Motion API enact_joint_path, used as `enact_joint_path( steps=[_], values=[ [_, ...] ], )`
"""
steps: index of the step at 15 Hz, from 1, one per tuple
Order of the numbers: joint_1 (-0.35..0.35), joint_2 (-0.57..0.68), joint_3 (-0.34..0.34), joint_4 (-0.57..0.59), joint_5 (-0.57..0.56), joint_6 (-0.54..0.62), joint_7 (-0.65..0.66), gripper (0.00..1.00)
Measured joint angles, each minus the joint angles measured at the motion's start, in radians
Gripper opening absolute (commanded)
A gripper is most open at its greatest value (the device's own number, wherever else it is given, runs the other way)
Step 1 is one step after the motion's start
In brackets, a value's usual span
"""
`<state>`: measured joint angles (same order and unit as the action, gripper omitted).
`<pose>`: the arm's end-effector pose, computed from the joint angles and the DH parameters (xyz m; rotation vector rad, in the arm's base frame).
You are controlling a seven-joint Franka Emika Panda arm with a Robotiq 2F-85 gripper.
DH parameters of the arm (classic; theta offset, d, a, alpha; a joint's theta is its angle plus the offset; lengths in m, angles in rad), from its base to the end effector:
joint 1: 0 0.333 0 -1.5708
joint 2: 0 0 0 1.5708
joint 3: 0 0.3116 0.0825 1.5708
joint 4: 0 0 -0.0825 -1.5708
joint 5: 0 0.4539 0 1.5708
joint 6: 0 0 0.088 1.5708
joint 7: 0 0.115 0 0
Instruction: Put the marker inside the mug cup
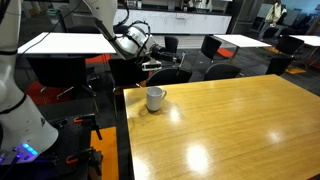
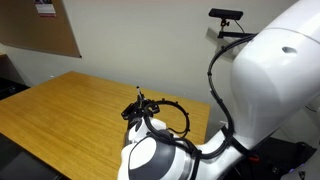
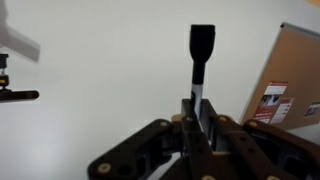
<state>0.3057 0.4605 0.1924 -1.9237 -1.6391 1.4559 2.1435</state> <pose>0.6238 0.1914 0.2487 1.5394 -0.7368 1.3922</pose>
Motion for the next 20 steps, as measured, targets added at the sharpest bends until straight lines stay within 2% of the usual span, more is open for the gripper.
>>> enact_joint_path(
  steps=[3,8,20],
  values=[
    [0.010,0.022,0.019,0.004,0.037,-0.073,0.084,0.03],
    [0.011,0.038,0.039,0.004,0.054,-0.073,0.189,0.03],
    [0.022,0.078,0.060,0.006,0.156,-0.074,0.297,0.03]
  ],
)
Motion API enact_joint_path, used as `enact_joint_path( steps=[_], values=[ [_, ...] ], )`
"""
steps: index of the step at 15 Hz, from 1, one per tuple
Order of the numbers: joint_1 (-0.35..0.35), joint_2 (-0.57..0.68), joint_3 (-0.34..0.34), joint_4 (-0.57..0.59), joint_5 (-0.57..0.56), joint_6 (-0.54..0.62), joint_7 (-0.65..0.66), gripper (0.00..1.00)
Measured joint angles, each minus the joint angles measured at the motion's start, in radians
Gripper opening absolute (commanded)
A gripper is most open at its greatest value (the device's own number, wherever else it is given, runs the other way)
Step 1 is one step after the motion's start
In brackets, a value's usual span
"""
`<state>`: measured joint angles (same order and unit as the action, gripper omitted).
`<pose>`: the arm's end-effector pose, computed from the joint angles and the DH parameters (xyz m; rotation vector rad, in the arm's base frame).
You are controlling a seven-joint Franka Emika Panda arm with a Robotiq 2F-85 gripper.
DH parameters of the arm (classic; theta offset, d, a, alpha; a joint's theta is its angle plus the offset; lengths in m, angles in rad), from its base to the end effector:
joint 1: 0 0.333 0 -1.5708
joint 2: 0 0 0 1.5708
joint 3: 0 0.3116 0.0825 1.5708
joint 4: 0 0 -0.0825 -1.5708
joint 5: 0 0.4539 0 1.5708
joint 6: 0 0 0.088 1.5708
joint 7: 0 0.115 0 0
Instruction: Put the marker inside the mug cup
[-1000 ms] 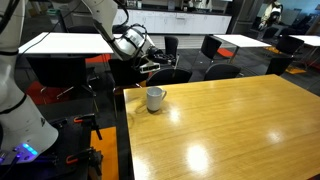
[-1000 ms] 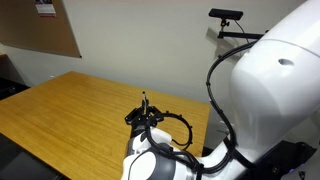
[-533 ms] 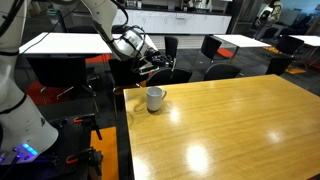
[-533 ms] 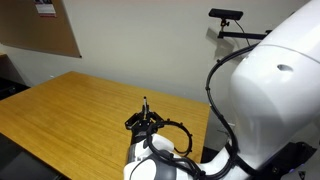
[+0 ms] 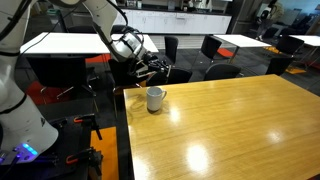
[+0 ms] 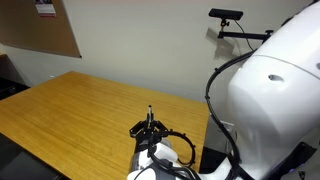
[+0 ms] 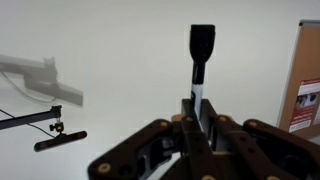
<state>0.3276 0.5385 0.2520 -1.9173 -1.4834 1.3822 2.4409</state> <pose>0.5849 0.2235 0.1949 1.5081 -1.0190 1.4276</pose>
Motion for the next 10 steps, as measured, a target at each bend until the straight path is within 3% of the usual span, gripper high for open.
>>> enact_joint_path(
  steps=[10],
  values=[
    [0.029,0.044,0.000,0.044,0.143,-0.016,0.002,0.03]
  ],
)
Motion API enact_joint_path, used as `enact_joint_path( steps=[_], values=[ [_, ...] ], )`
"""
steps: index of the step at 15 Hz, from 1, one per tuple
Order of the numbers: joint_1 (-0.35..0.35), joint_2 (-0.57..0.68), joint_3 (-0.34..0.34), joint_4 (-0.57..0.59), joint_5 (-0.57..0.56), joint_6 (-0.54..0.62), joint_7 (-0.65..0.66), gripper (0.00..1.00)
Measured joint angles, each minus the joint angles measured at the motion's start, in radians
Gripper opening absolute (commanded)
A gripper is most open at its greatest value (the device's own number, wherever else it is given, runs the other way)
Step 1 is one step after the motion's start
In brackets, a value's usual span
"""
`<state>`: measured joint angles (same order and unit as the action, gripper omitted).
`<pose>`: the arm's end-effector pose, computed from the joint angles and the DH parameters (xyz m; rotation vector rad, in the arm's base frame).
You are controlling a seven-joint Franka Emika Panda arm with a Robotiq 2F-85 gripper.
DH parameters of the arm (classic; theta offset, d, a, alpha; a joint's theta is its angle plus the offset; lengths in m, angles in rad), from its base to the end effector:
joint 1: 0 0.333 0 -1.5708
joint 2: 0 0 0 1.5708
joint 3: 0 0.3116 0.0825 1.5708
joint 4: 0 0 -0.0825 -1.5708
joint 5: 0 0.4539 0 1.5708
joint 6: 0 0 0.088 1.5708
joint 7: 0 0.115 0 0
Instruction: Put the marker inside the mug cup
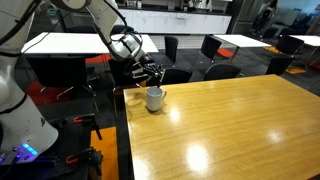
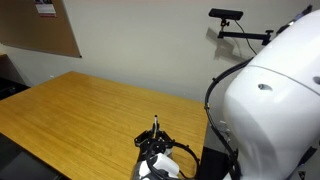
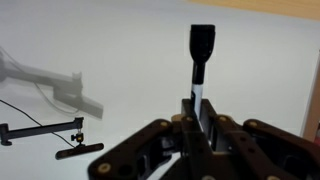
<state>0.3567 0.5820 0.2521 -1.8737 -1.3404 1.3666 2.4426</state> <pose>0.5716 0.2392 0.1743 1.5214 -1.0963 1.2857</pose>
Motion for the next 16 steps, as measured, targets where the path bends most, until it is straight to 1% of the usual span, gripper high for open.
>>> enact_joint_path(
  steps=[3,4,5,6,13,14,16],
  values=[
    [0.002,0.019,0.000,0.014,0.033,-0.001,0.000,0.03],
    [0.002,0.025,-0.001,0.018,0.040,-0.001,0.000,0.37],
    [0.002,0.032,-0.002,0.023,0.045,-0.001,0.000,0.38],
    [0.002,0.039,-0.003,0.027,0.048,-0.001,0.000,0.44],
    [0.003,0.071,-0.007,0.061,0.050,-0.001,0.001,0.97],
    [0.004,0.073,-0.007,0.065,0.050,-0.001,0.001,1.00],
    [0.008,0.074,-0.007,0.072,0.050,-0.001,0.001,1.00]
  ],
)
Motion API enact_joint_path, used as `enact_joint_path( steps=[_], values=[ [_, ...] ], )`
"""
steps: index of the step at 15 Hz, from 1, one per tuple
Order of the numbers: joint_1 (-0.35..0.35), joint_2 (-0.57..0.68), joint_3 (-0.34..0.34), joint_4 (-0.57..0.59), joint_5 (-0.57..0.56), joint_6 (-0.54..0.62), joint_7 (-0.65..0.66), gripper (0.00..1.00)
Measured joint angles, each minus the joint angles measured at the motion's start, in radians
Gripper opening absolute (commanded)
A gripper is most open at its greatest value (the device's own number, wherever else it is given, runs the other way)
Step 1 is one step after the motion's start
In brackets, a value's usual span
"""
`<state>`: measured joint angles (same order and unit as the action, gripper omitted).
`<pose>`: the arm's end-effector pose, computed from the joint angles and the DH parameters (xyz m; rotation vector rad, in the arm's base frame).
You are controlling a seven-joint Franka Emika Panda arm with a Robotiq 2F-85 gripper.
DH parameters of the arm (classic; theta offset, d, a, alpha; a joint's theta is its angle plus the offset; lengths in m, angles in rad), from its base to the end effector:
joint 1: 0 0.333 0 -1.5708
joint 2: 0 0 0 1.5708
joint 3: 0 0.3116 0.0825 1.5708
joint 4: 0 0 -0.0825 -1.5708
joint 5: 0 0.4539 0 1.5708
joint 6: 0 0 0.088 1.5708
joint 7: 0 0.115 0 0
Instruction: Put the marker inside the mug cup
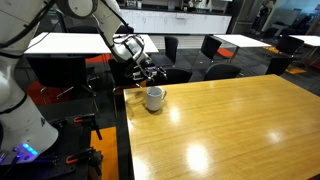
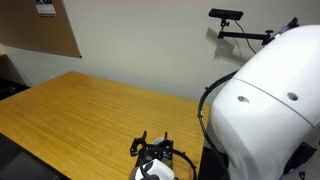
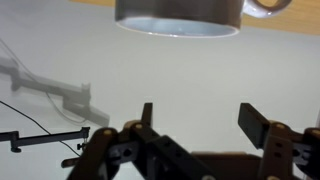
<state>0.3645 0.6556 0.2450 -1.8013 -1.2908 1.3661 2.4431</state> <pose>0.5787 0.2453 0.1512 1.5248 -1.1328 1.2173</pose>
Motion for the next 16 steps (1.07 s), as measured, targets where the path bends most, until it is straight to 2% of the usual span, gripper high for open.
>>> enact_joint_path(
  steps=[11,16],
  values=[
    [0.038,-0.015,0.000,0.043,-0.007,-0.078,0.000,1.00],
    [0.040,-0.052,-0.005,0.047,-0.061,-0.103,-0.013,1.00]
  ],
)
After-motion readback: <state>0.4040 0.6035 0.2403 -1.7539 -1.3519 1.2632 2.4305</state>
